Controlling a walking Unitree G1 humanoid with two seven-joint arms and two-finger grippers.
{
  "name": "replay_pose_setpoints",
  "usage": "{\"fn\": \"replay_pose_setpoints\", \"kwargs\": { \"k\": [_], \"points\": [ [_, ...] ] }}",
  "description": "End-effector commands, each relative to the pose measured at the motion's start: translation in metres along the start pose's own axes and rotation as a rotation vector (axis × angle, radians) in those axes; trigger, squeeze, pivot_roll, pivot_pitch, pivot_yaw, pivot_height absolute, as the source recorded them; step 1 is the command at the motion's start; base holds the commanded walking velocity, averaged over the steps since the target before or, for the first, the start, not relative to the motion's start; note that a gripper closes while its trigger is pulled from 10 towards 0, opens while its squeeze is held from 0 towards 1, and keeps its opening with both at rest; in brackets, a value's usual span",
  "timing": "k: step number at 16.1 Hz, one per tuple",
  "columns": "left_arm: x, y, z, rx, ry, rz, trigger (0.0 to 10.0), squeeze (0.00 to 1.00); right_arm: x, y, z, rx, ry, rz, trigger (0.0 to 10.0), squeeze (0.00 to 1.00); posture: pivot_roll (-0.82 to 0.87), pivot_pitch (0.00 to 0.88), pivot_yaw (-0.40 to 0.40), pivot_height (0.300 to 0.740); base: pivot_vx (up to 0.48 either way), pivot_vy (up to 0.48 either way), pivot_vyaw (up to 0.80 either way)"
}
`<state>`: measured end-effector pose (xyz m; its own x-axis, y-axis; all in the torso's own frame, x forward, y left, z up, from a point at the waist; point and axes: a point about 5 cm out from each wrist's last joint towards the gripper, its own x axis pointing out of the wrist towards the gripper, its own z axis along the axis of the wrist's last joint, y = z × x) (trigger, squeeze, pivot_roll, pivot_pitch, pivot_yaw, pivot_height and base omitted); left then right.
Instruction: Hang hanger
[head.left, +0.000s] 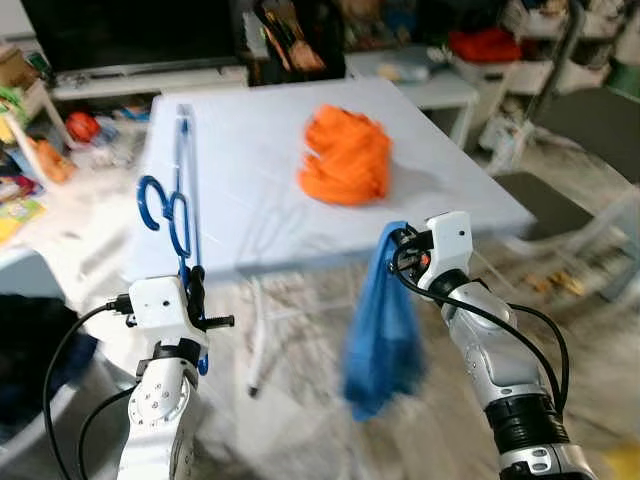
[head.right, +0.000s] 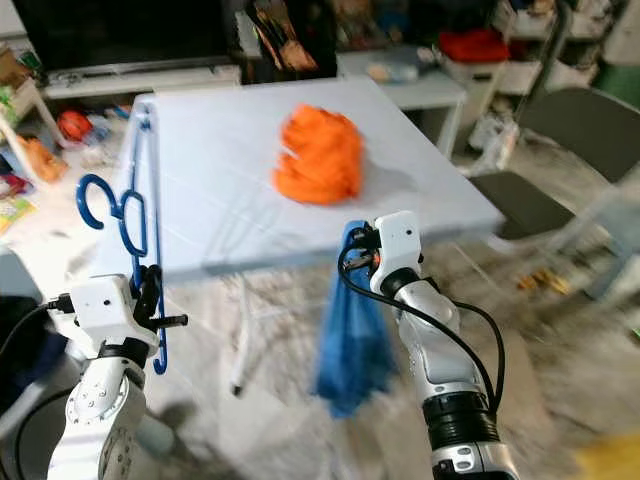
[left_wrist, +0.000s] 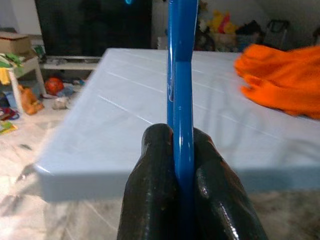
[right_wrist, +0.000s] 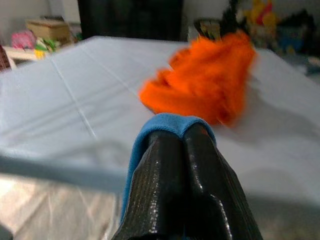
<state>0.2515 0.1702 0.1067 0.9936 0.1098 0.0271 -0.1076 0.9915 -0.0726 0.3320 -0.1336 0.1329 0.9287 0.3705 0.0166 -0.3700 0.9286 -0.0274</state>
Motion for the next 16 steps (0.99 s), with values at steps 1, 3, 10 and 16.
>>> {"fn": "replay_pose_setpoints", "kwargs": {
  "k": [1, 3, 10, 16],
  "points": [
    [0.001, 0.005, 0.006, 0.012, -0.022, 0.012, 10.0, 0.00, 0.009, 0.008, 0.013, 0.001, -0.053, 0.024, 10.0, 0.00, 0.02, 0.000, -0.003, 0.740, 0.428, 0.000, 0.00],
    [0.002, 0.004, 0.006, 0.009, -0.024, 0.008, 10.0, 0.00, 0.011, 0.009, 0.014, 0.015, -0.062, 0.022, 10.0, 0.00, 0.02, 0.000, -0.003, 0.740, 0.446, 0.000, 0.00],
    [0.004, -0.001, 0.006, -0.003, -0.015, 0.004, 10.0, 0.00, 0.020, 0.010, 0.025, -0.006, -0.112, 0.017, 10.0, 0.00, 0.02, 0.000, -0.011, 0.740, 0.466, 0.000, 0.09],
    [0.004, -0.003, 0.005, 0.036, -0.002, 0.045, 10.0, 0.00, 0.024, 0.014, 0.029, -0.004, -0.116, 0.029, 10.0, 0.00, 0.02, 0.000, -0.023, 0.740, 0.000, 0.000, 0.60]
  ]
}}
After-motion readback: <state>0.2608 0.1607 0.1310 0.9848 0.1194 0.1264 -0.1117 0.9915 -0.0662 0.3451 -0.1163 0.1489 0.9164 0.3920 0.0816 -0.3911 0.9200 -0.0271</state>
